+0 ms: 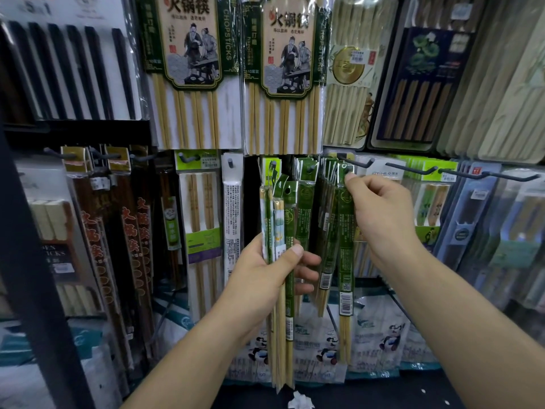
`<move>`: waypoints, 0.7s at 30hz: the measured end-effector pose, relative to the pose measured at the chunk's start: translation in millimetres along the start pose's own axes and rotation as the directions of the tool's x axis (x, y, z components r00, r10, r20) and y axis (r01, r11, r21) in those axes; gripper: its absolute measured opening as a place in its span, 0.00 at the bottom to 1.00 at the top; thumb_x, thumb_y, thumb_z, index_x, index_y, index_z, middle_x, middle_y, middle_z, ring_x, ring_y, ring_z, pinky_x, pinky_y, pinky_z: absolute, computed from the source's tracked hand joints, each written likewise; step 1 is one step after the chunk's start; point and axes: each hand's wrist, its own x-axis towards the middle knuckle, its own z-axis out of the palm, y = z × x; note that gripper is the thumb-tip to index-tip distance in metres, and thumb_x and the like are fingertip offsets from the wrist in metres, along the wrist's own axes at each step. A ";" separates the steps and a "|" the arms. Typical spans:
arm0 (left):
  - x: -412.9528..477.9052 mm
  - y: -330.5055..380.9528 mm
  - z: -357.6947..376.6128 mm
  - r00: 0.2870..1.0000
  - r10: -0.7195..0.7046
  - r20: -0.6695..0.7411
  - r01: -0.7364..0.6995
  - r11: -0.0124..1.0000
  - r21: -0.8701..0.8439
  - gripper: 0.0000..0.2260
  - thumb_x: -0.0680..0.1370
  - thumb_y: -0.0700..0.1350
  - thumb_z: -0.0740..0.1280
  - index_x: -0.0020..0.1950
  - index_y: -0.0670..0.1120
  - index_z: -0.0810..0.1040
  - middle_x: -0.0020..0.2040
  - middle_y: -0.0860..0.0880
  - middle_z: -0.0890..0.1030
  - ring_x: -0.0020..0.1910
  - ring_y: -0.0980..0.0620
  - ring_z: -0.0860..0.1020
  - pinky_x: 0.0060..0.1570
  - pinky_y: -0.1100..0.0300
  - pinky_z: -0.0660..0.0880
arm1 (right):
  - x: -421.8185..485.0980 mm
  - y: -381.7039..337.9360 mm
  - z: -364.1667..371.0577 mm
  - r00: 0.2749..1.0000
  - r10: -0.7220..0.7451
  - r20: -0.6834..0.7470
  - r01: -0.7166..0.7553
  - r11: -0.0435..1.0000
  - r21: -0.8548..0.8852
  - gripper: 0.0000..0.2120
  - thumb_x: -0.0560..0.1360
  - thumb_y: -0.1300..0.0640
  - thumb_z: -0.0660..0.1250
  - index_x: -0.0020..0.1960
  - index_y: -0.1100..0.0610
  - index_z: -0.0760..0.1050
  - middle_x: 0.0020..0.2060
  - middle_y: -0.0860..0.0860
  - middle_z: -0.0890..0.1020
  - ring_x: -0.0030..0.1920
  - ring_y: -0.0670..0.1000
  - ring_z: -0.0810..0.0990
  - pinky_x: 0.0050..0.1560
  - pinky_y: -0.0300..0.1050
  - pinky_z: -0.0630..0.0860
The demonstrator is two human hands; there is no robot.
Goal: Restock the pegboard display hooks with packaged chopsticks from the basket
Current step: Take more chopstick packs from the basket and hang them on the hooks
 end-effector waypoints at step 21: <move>-2.6 -0.1 3.6 1.000 -0.019 0.018 0.020 1.000 -0.017 0.19 0.73 0.43 0.76 0.62 0.44 0.78 0.51 0.42 0.88 0.47 0.41 0.87 0.42 0.53 0.84 | -47.8 -7.1 7.6 0.969 -0.071 0.236 0.058 0.996 0.061 0.09 0.79 0.51 0.70 0.42 0.53 0.82 0.38 0.60 0.79 0.35 0.47 0.75 0.31 0.37 0.76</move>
